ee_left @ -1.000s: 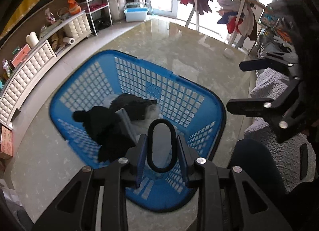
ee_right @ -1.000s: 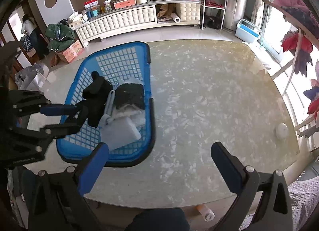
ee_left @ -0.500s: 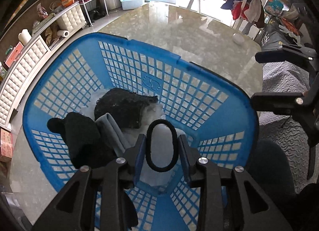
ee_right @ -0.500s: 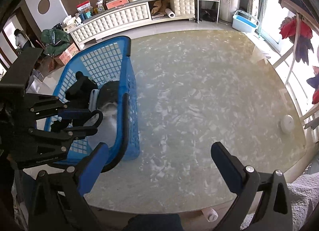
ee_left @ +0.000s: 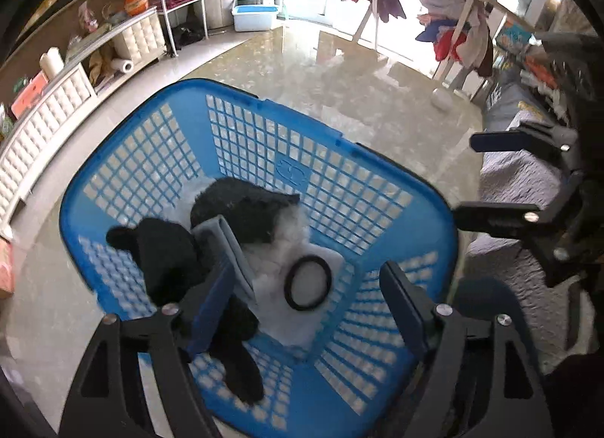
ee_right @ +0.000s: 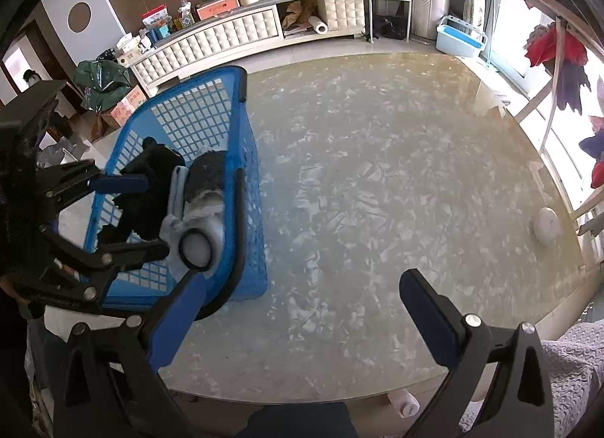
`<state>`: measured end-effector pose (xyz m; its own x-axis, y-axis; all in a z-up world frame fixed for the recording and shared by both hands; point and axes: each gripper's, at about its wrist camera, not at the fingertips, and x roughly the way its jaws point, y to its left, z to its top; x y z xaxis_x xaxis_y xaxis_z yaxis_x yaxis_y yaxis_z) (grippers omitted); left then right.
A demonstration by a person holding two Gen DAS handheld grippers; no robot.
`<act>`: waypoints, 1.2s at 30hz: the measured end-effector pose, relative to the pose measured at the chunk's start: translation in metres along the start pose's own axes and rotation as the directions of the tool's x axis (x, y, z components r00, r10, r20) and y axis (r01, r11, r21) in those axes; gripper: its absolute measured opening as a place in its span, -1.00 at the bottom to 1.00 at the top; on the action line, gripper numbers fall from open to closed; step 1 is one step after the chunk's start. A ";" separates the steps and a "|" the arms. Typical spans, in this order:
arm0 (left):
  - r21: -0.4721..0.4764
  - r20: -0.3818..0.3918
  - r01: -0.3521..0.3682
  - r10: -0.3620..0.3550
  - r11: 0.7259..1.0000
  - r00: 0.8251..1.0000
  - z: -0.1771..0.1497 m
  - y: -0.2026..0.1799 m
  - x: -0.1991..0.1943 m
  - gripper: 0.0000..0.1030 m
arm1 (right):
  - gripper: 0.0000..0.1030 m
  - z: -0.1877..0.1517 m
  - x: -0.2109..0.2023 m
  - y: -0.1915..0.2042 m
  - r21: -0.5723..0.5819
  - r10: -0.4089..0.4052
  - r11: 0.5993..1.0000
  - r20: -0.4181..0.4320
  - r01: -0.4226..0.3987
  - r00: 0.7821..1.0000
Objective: Organize soft objects
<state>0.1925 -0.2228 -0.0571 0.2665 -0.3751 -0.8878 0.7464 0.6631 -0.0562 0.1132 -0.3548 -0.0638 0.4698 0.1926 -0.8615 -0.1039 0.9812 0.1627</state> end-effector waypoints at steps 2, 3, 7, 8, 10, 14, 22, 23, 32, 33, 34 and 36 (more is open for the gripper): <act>-0.030 0.010 0.015 -0.015 0.999 1.000 -0.005 0.000 -0.010 0.50 | 0.99 -0.002 -0.007 0.005 0.003 -0.011 1.000 0.045 0.011 0.999; -0.044 0.028 0.002 -0.001 0.999 1.000 -0.008 0.000 -0.016 0.50 | 0.99 -0.003 -0.013 0.009 0.001 -0.022 1.000 0.077 0.022 0.997; -0.125 0.114 -0.006 0.020 0.992 0.993 -0.031 0.002 -0.044 0.63 | 0.99 -0.010 -0.028 0.025 0.004 -0.020 1.000 0.149 0.020 0.989; -0.152 0.132 -0.003 0.024 0.988 0.991 -0.038 0.003 -0.049 0.66 | 0.99 -0.012 -0.033 0.032 -0.004 -0.043 0.999 0.178 0.044 0.983; -0.230 0.171 -0.012 0.052 0.973 0.984 -0.055 0.008 -0.059 0.73 | 0.99 -0.017 -0.040 0.044 -0.020 -0.090 0.995 0.236 0.097 0.968; -0.342 0.200 -0.097 0.173 0.935 0.964 -0.088 0.012 -0.076 0.96 | 0.99 -0.031 -0.053 0.069 -0.027 -0.071 0.996 0.290 0.082 0.954; -0.444 0.322 -0.122 0.285 0.888 0.903 -0.136 0.014 -0.126 1.00 | 0.99 -0.043 -0.071 0.096 -0.039 -0.063 0.996 0.329 0.081 0.942; -0.444 0.337 -0.135 0.305 0.886 0.891 -0.141 0.012 -0.134 1.00 | 0.99 -0.045 -0.074 0.100 -0.046 -0.063 0.995 0.337 0.083 0.940; -0.484 0.446 -0.152 0.392 0.862 0.804 -0.166 -0.005 -0.191 1.00 | 0.99 -0.057 -0.122 0.137 -0.093 -0.079 0.986 0.461 0.136 0.884; -0.492 0.457 -0.159 0.409 0.856 0.790 -0.169 -0.007 -0.198 1.00 | 0.99 -0.058 -0.128 0.141 -0.099 -0.075 0.986 0.473 0.137 0.878; -0.493 0.464 -0.160 0.414 0.855 0.783 -0.173 -0.009 -0.204 1.00 | 0.99 -0.059 -0.130 0.142 -0.101 -0.072 0.986 0.478 0.136 0.876; -0.487 0.477 -0.144 0.400 0.862 0.782 -0.174 -0.013 -0.208 1.00 | 0.99 -0.062 -0.135 0.148 -0.108 -0.078 0.983 0.496 0.151 0.865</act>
<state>0.0215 -0.0408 0.0485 0.7981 -0.3371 -0.4993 0.3078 0.9406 -0.1430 -0.0195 -0.2367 0.0467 0.8490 0.0967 -0.5195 -0.1264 0.9917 -0.0220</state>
